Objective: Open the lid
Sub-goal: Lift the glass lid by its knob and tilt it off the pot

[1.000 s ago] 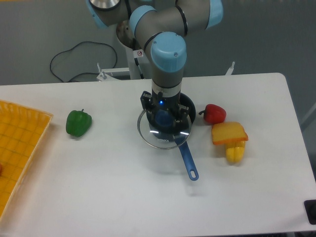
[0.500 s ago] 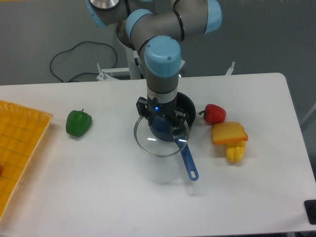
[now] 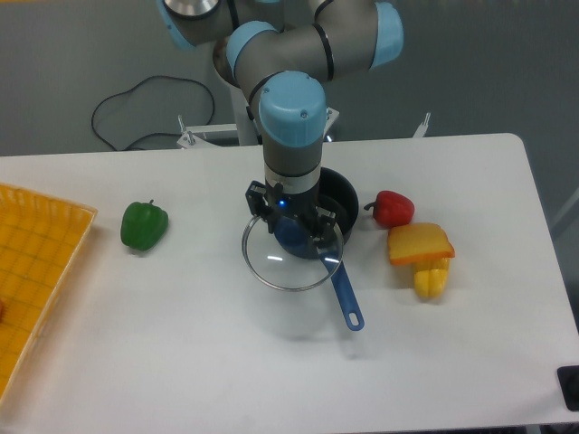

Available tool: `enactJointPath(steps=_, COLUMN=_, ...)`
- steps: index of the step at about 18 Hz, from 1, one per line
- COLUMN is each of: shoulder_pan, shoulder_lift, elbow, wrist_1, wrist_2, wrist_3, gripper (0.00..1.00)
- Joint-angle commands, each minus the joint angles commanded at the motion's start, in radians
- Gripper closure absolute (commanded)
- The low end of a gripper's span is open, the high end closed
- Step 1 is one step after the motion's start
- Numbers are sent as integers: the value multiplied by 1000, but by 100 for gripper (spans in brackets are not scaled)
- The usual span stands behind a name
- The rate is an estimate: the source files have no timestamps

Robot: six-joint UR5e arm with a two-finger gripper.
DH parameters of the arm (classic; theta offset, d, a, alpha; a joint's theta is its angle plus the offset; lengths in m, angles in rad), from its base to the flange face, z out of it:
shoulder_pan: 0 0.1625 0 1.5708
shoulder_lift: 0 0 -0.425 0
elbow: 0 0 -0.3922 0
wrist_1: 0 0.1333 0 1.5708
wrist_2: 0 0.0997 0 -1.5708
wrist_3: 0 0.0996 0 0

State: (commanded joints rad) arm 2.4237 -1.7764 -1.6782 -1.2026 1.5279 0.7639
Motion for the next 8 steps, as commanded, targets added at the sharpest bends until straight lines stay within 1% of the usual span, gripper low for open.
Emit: enactJointPath(steps=8, shoulder_pan=2, shoulder_lift=5, elbow=-9, wrist_1=0, wrist_2=2, wrist_3=2, gripper=34)
